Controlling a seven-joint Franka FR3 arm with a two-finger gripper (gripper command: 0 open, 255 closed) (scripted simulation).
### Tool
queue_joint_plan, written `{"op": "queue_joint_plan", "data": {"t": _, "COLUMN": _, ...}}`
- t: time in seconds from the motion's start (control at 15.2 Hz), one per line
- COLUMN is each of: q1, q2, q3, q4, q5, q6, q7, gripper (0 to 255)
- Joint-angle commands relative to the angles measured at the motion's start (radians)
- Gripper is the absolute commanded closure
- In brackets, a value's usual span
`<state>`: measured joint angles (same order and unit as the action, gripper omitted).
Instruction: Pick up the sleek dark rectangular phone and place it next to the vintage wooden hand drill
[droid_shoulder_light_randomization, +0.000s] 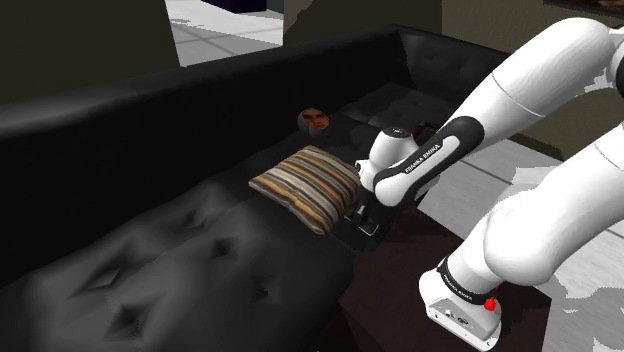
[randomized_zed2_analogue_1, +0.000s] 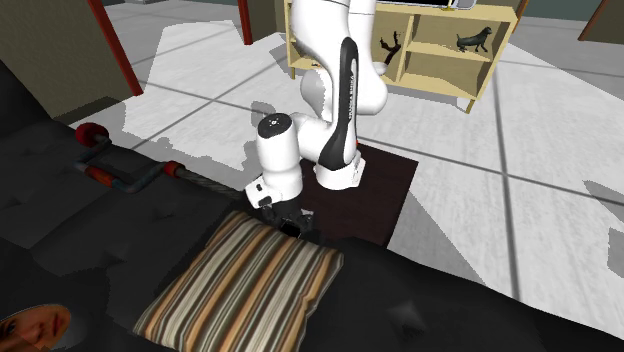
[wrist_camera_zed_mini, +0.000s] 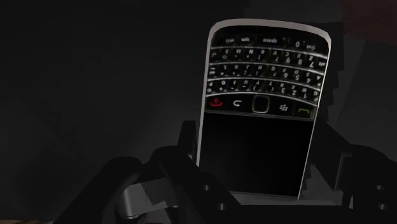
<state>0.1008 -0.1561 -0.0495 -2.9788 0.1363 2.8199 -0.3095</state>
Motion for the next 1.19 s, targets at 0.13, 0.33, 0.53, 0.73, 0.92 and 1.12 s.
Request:
{"op": "queue_joint_plan", "data": {"t": 0.13, "q1": -0.019, "q2": -0.089, "q3": 0.01, "q4": 0.0, "q5": -0.035, "q6": -0.09, "q7": 0.027, "gripper": 255}}
{"op": "queue_joint_plan", "data": {"t": 0.33, "q1": -0.03, "q2": -0.154, "q3": 0.016, "q4": 0.003, "q5": -0.05, "q6": -0.158, "q7": 0.04, "gripper": 255}}
{"op": "queue_joint_plan", "data": {"t": 0.53, "q1": -0.037, "q2": -0.216, "q3": 0.02, "q4": 0.009, "q5": -0.06, "q6": -0.225, "q7": 0.049, "gripper": 255}}
{"op": "queue_joint_plan", "data": {"t": 0.73, "q1": -0.043, "q2": -0.273, "q3": 0.023, "q4": 0.019, "q5": -0.068, "q6": -0.291, "q7": 0.056, "gripper": 255}}
{"op": "queue_joint_plan", "data": {"t": 0.92, "q1": -0.047, "q2": -0.325, "q3": 0.026, "q4": 0.031, "q5": -0.074, "q6": -0.356, "q7": 0.062, "gripper": 255}}
{"op": "queue_joint_plan", "data": {"t": 1.12, "q1": -0.05, "q2": -0.372, "q3": 0.028, "q4": 0.047, "q5": -0.078, "q6": -0.419, "q7": 0.066, "gripper": 255}}
